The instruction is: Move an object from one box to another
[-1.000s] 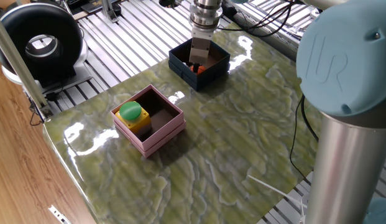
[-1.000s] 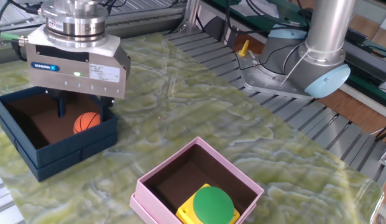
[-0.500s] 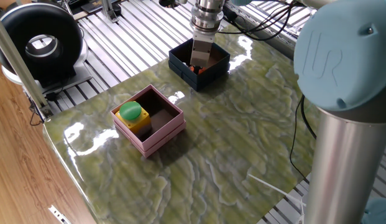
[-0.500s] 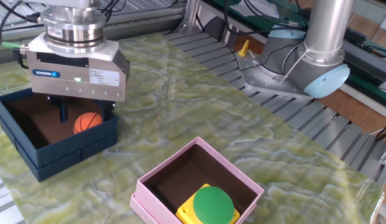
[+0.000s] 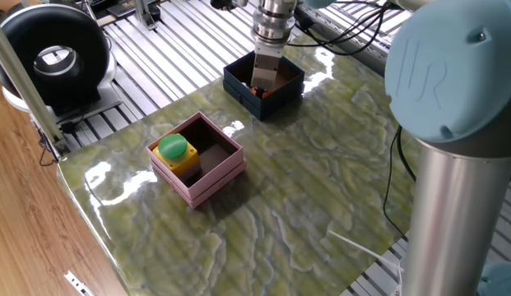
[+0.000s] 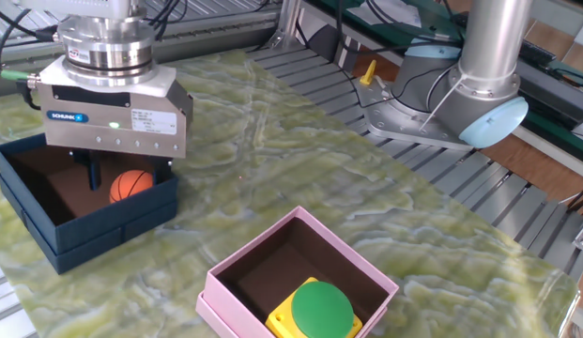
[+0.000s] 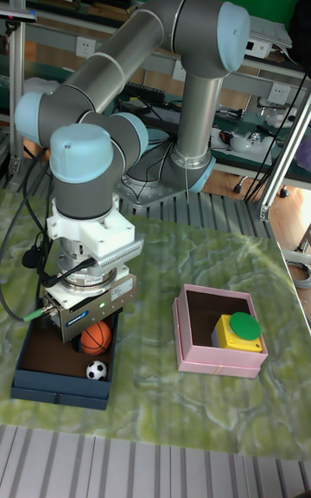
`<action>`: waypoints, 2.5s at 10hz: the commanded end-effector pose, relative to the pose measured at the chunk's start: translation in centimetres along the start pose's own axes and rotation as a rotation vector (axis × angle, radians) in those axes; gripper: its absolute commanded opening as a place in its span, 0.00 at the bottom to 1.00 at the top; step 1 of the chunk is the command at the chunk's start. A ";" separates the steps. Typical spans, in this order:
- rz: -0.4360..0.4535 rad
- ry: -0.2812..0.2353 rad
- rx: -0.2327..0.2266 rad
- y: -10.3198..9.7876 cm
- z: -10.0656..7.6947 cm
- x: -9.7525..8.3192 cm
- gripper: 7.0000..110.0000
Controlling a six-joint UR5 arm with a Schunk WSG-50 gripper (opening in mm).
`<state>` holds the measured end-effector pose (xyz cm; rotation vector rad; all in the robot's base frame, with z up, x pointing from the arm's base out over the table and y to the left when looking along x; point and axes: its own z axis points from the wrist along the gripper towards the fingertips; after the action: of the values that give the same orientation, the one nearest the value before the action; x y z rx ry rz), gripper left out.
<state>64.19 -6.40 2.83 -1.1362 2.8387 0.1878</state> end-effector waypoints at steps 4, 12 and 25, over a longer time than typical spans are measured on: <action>-0.007 0.008 0.025 -0.9 0.3 0.3 0.57; -0.065 0.034 0.059 -2.0 1.3 1.0 0.57; 0.041 0.009 0.013 -1.0 1.4 0.1 0.00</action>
<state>64.91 -7.72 1.21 -1.1263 2.8638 0.1176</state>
